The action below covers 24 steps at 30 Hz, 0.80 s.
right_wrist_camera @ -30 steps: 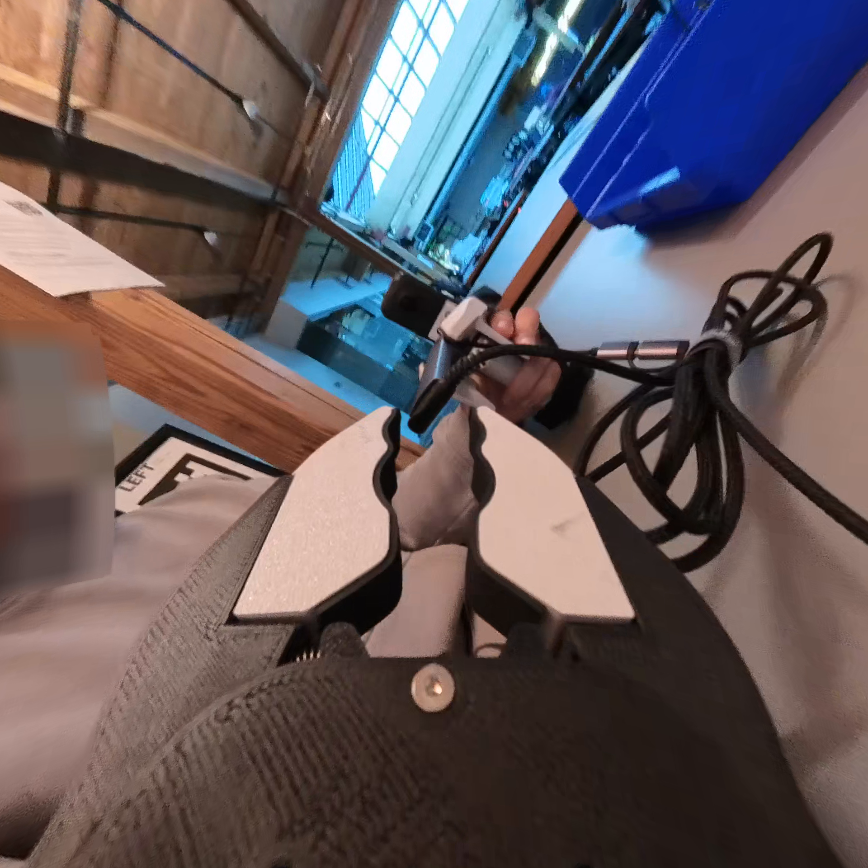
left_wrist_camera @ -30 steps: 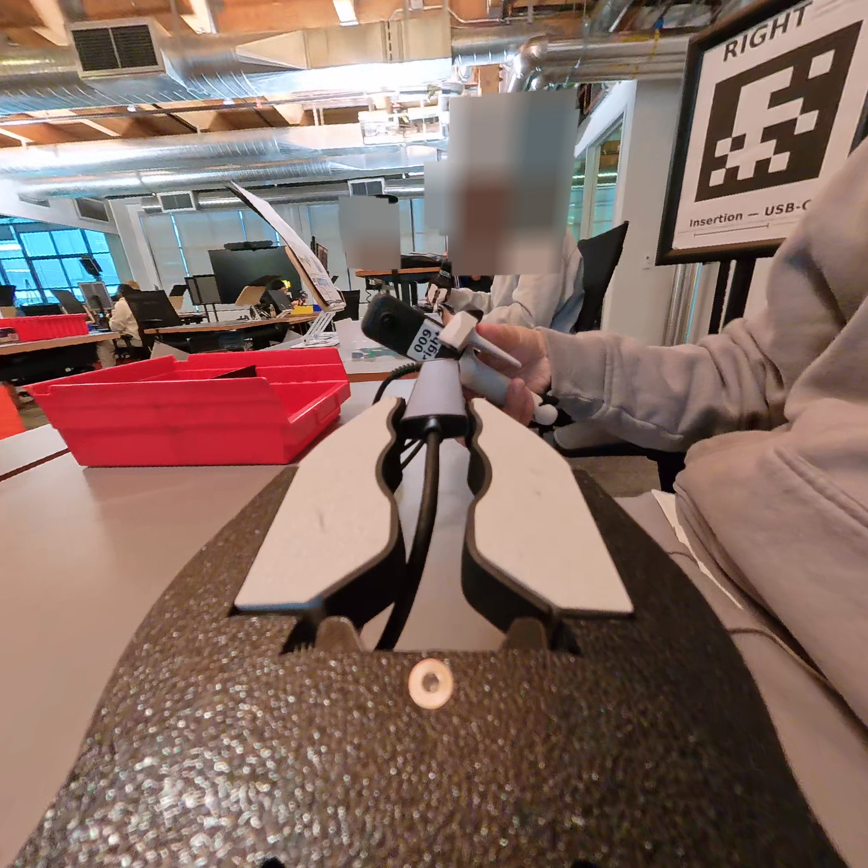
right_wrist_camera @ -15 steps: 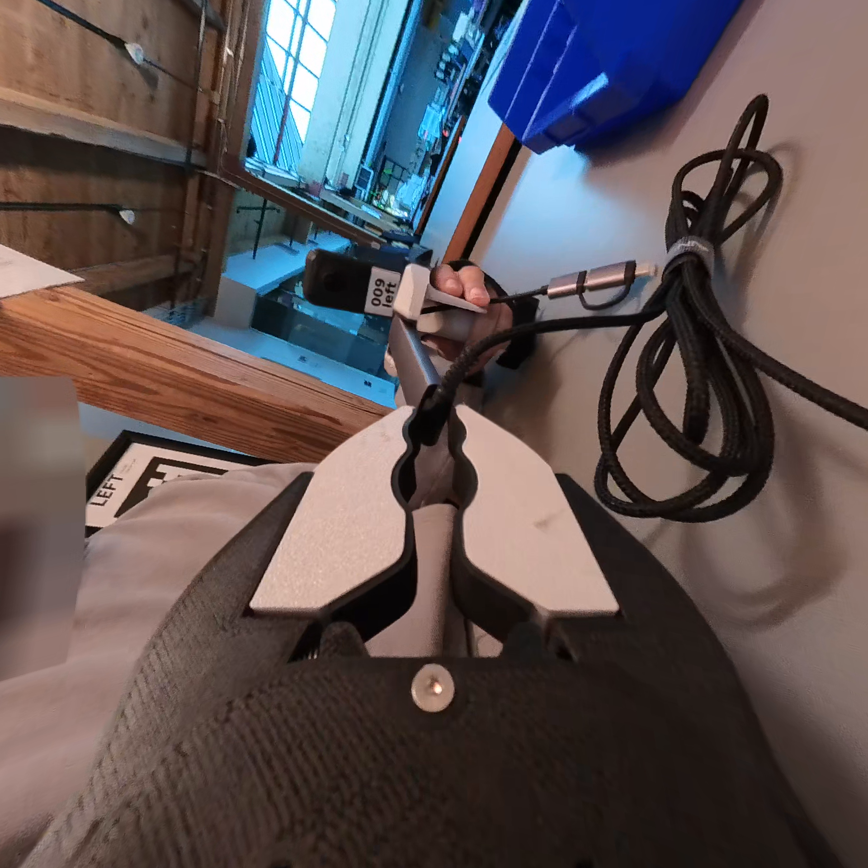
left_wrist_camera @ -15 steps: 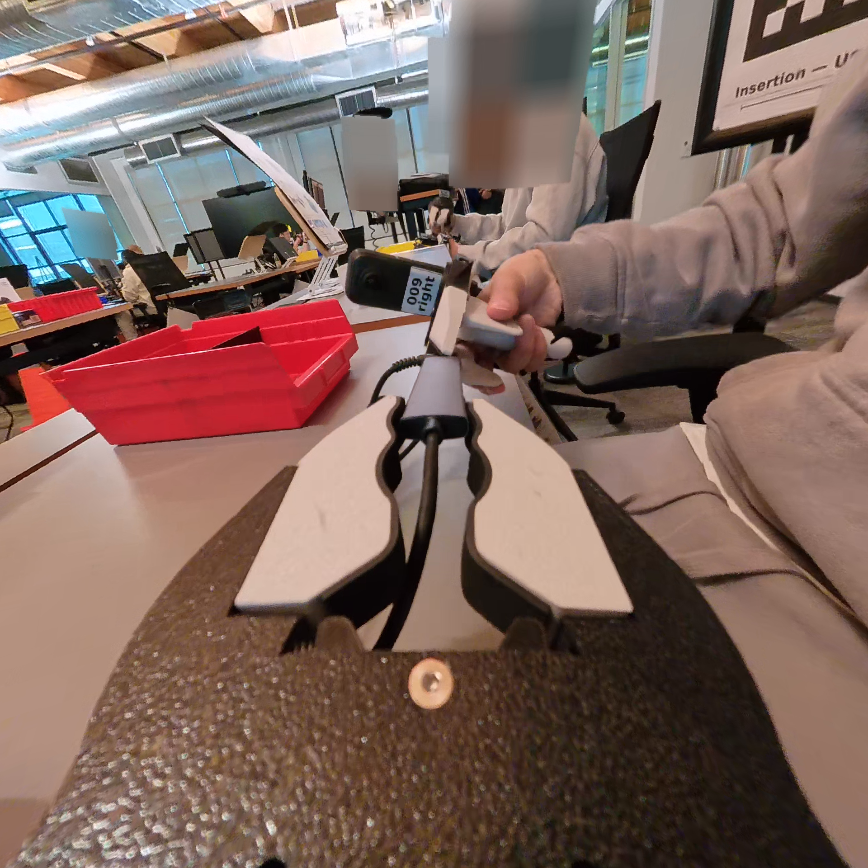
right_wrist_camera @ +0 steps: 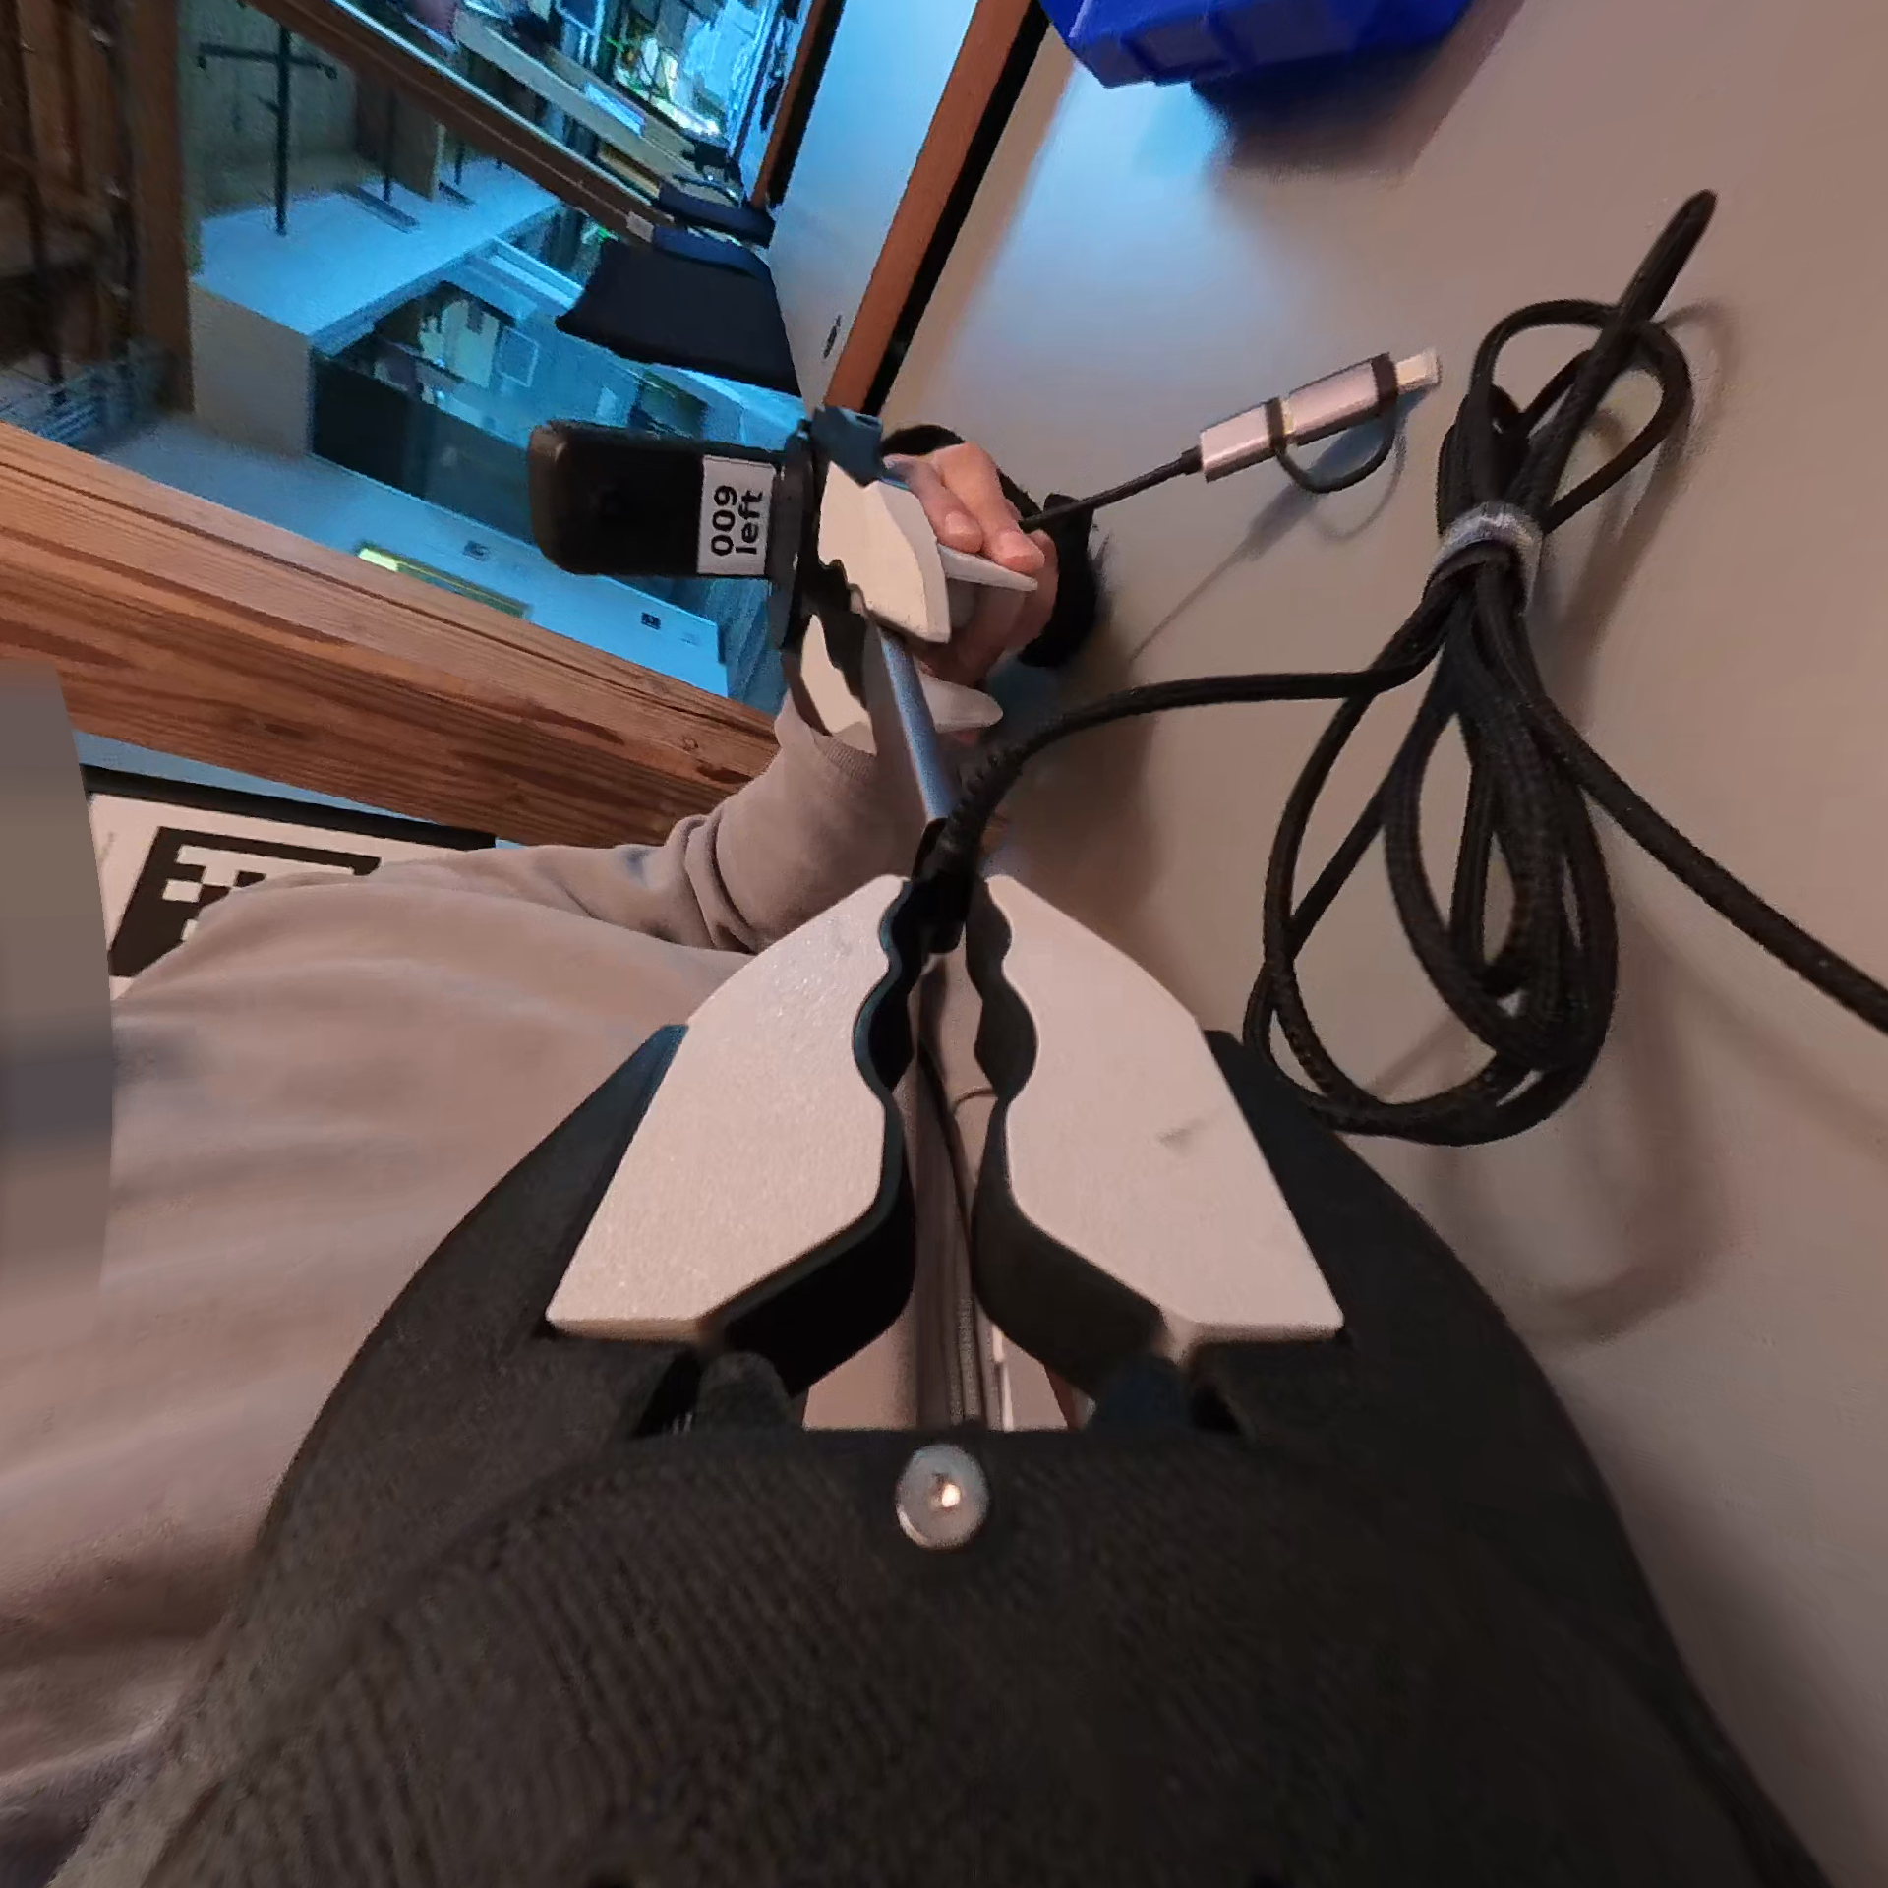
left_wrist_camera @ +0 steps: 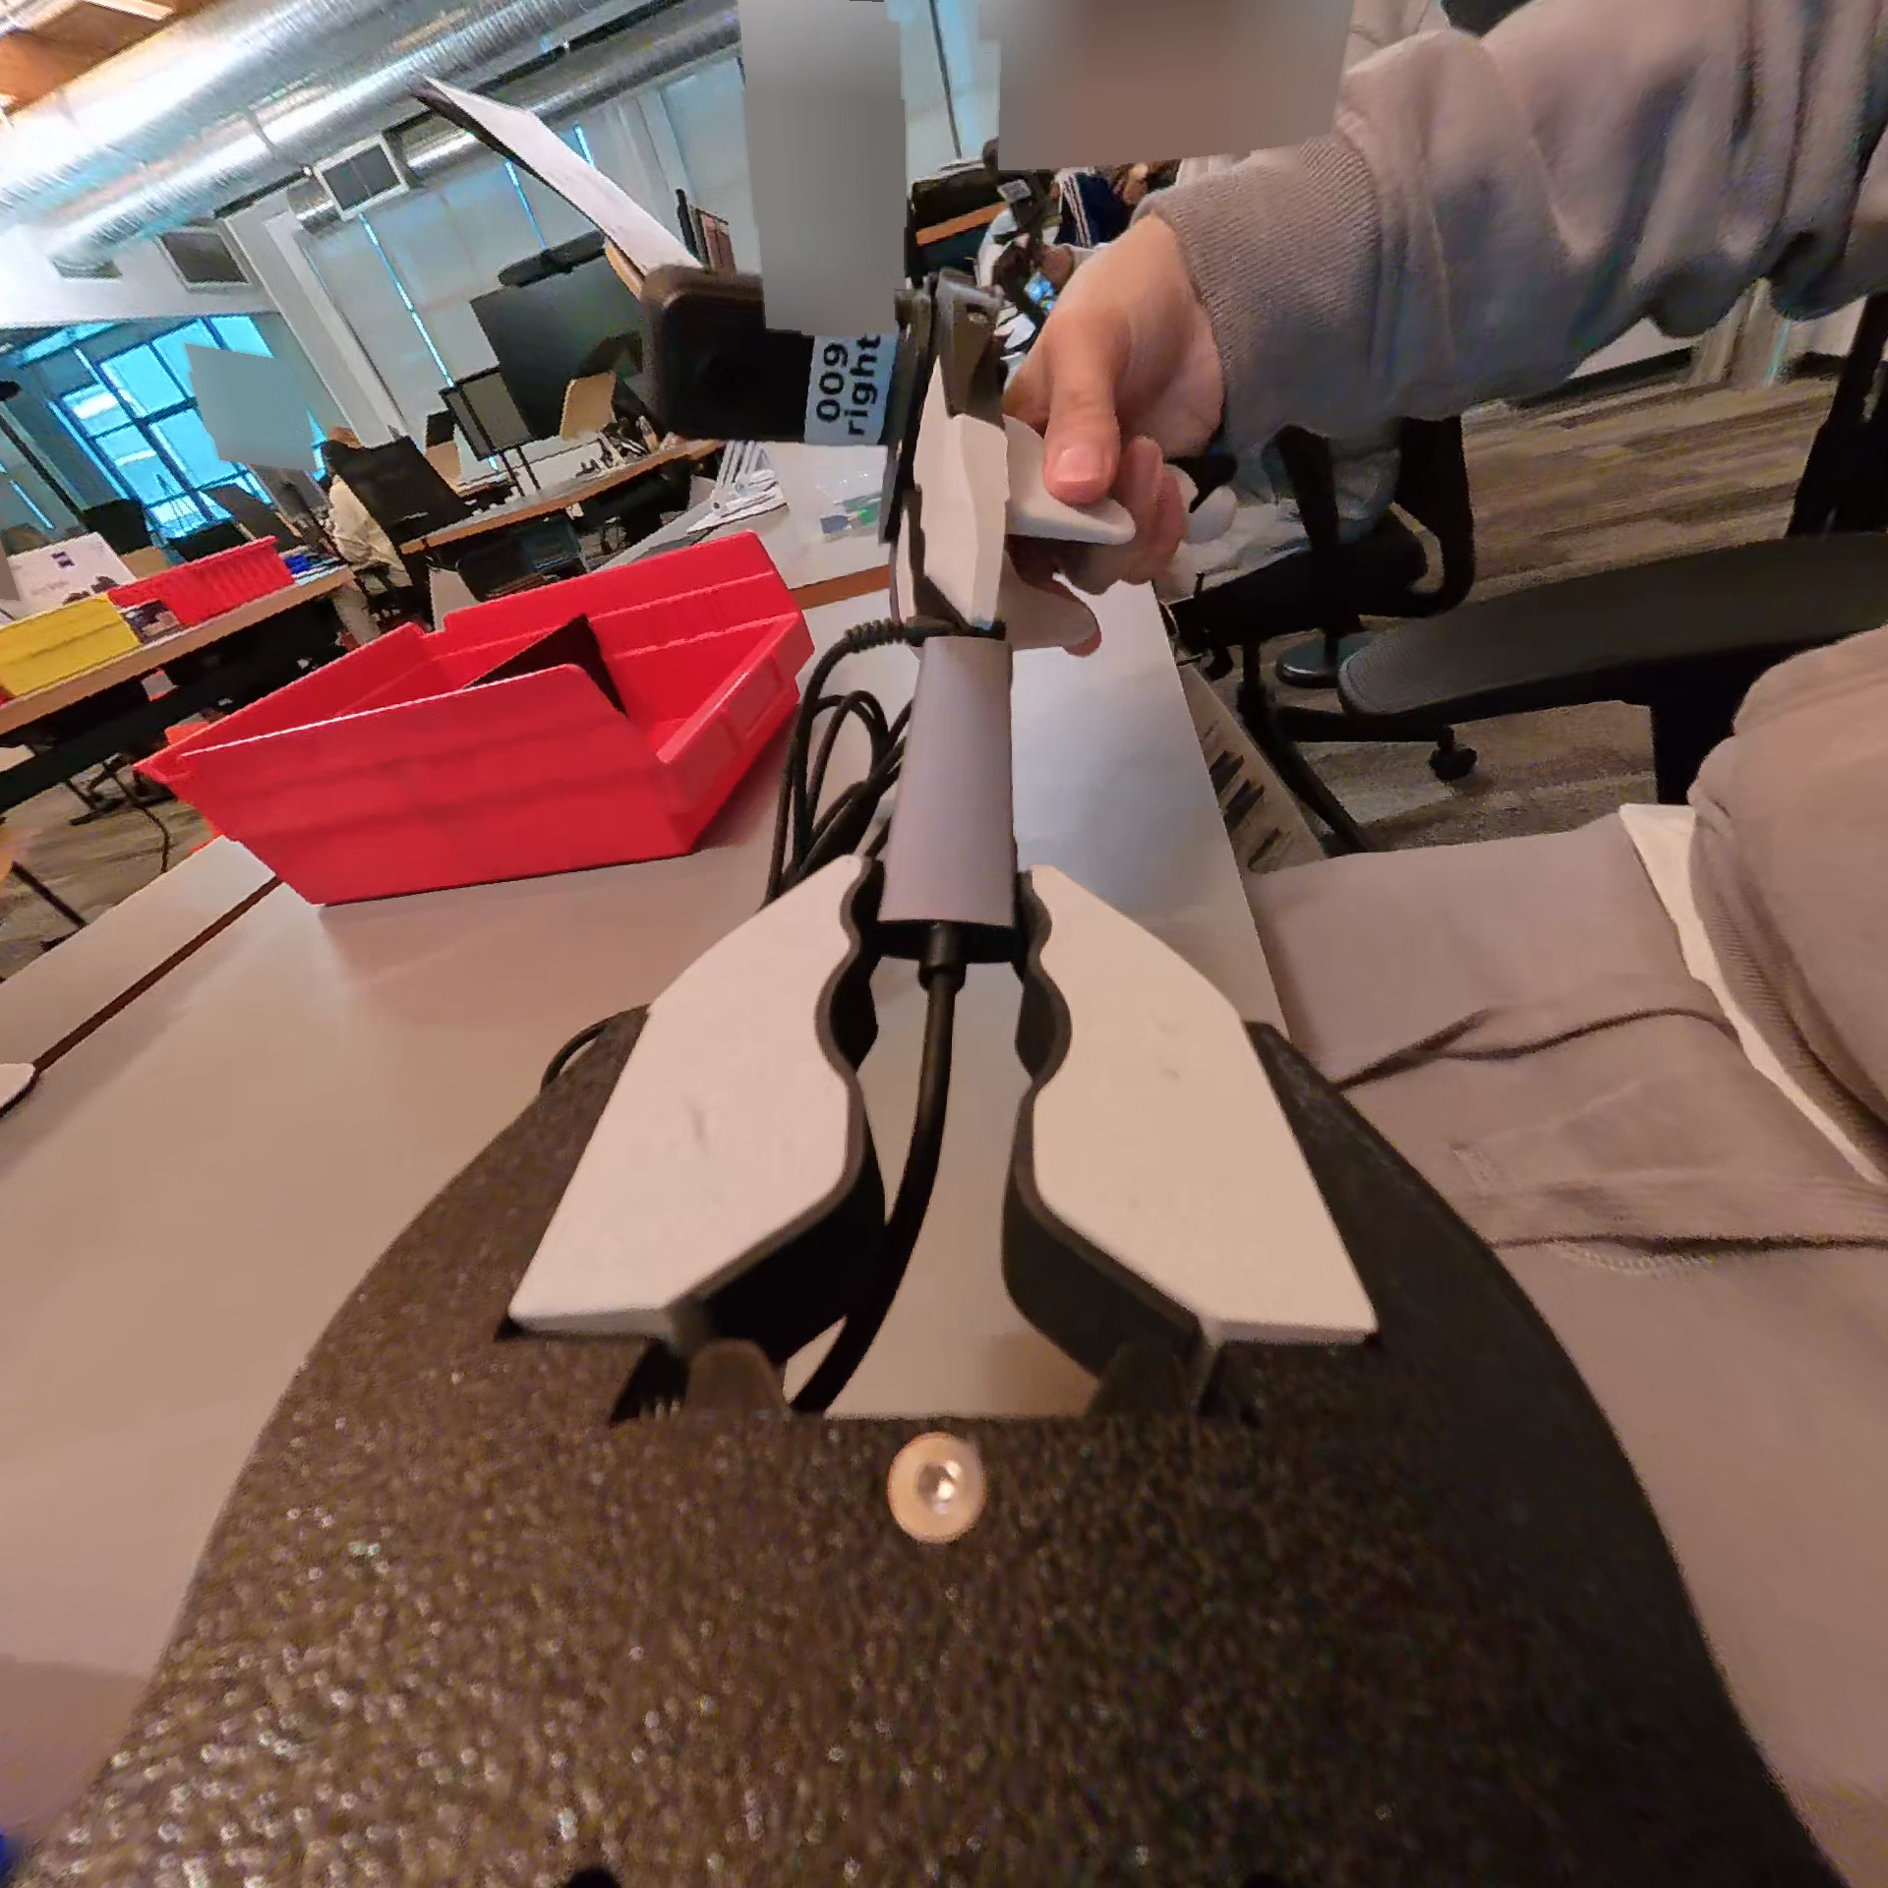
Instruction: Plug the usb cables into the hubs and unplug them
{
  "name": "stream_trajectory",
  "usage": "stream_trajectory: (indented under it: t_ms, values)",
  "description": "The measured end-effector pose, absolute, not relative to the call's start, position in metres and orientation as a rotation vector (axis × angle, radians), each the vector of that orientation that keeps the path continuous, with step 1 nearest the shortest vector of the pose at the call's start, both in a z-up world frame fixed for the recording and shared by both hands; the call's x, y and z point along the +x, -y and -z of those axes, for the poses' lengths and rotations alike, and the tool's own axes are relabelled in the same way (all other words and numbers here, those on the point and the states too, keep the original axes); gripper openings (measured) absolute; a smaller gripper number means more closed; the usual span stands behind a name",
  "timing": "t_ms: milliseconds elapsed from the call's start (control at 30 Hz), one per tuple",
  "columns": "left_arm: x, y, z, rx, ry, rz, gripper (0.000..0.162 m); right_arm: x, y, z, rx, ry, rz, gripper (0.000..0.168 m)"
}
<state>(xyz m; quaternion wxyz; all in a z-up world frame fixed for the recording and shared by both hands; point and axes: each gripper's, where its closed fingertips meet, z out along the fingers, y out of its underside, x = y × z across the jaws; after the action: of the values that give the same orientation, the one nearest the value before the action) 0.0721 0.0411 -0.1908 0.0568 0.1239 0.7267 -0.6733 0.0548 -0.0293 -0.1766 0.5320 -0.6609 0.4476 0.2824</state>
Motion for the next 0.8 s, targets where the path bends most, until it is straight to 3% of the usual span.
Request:
stream_trajectory:
  t_ms: [267, 333, 400, 467, 800]
  values:
    - [0.064, -0.035, 0.198, 0.405, -2.257, 1.979, 0.024, 0.043, 0.039, 0.184, -1.644, -1.103, -0.693, 0.009]
    - [0.091, -0.061, 0.191, 0.236, -2.194, 1.991, 0.025, 0.056, 0.093, 0.202, -1.775, -1.256, -0.449, 0.009]
    - [0.123, -0.109, 0.167, 0.034, -2.049, 2.157, 0.024, 0.073, 0.153, 0.177, -1.471, -1.390, -0.372, 0.008]
    - [0.117, -0.104, 0.150, 0.084, -1.988, 2.232, 0.024, 0.073, 0.166, 0.173, -1.564, -1.354, -0.302, 0.009]
    - [0.092, -0.077, 0.169, 0.176, -2.116, 2.260, 0.024, 0.117, 0.192, 0.023, -1.584, -1.083, 0.047, 0.008]
